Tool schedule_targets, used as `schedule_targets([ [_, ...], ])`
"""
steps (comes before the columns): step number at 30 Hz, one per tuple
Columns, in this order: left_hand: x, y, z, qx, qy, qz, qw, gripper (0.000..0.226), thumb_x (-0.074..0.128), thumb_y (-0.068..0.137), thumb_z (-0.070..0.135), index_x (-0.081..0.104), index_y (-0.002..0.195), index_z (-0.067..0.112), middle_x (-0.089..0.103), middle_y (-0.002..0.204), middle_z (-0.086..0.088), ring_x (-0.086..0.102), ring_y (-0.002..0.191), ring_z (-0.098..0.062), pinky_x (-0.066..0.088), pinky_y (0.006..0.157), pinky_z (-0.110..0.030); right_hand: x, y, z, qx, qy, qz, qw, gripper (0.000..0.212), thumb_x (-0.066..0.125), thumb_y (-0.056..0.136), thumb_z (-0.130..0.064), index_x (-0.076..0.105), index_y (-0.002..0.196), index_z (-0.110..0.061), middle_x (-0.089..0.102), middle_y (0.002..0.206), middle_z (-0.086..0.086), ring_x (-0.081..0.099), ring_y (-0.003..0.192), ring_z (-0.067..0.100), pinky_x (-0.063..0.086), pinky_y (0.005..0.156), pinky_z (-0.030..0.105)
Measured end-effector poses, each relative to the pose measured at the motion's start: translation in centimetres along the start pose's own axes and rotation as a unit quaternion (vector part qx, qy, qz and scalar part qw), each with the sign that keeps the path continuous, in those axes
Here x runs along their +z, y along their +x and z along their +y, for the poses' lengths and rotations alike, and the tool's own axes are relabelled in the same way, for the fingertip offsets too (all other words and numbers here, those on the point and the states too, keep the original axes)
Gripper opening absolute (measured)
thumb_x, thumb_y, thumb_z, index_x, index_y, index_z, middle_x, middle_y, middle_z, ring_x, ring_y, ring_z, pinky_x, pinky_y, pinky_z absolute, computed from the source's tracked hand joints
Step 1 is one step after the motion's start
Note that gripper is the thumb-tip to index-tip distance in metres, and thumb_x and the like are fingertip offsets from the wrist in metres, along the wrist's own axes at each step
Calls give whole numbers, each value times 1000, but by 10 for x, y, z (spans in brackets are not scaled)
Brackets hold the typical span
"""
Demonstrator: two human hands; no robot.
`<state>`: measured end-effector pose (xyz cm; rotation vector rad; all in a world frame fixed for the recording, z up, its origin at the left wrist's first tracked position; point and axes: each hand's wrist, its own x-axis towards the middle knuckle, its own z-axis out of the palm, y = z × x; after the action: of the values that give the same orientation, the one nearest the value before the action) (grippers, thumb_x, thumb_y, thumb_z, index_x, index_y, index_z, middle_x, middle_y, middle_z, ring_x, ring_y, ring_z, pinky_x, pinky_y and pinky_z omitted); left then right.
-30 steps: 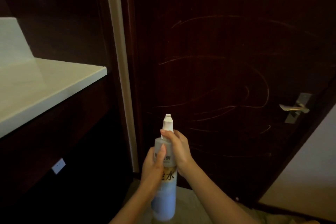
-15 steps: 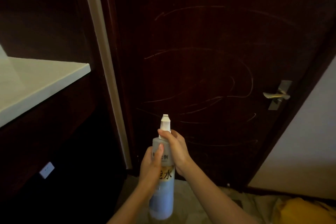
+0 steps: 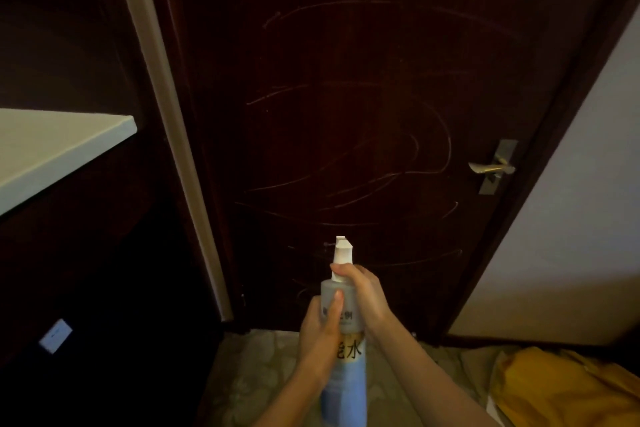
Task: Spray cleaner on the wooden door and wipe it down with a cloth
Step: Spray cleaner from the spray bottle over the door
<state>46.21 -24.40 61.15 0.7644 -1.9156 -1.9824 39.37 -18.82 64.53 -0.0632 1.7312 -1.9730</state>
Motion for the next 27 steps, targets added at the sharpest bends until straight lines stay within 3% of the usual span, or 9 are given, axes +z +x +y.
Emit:
schedule_targets([
  [3, 6, 2, -3, 12, 30, -12, 999, 18, 49, 90, 42, 56, 92, 26, 65, 81, 3, 63, 71, -4, 42, 51, -9, -11, -5, 4, -7, 26, 4, 1000, 23, 66, 81, -24, 60, 94, -6, 62, 72, 8, 61, 61, 19, 51, 56, 29],
  [7, 21, 3, -3, 34, 67, -63, 995, 19, 50, 90, 44, 56, 93, 26, 65, 84, 3, 64, 73, -3, 45, 56, -11, -33, -12, 6, -17, 72, 36, 997, 31, 66, 79, -28, 59, 100, -6, 64, 75, 11, 62, 66, 25, 53, 61, 35],
  [13, 52, -7, -9, 11, 41, -101, 994, 14, 49, 91, 40, 55, 93, 27, 65, 81, 4, 63, 72, -3, 45, 53, -10, -64, -19, 8, -44, 23, 76, 996, 42, 67, 73, -35, 60, 105, -7, 65, 81, 10, 63, 71, 23, 53, 66, 34],
  [16, 60, -10, -13, 9, 23, -116, 993, 22, 48, 90, 43, 57, 99, 25, 67, 87, 2, 65, 77, -6, 49, 60, -15, -74, -23, 11, -42, 14, 95, 994, 32, 65, 81, -31, 60, 106, -11, 67, 86, 10, 65, 72, 21, 52, 62, 29],
  [27, 84, -8, -21, 2, 40, -137, 990, 30, 49, 90, 47, 59, 98, 21, 68, 87, -1, 66, 81, -12, 54, 72, -26, -95, -20, 17, -12, 20, 171, 985, 42, 67, 78, -39, 59, 108, -11, 67, 93, 13, 66, 80, 25, 54, 69, 35],
])
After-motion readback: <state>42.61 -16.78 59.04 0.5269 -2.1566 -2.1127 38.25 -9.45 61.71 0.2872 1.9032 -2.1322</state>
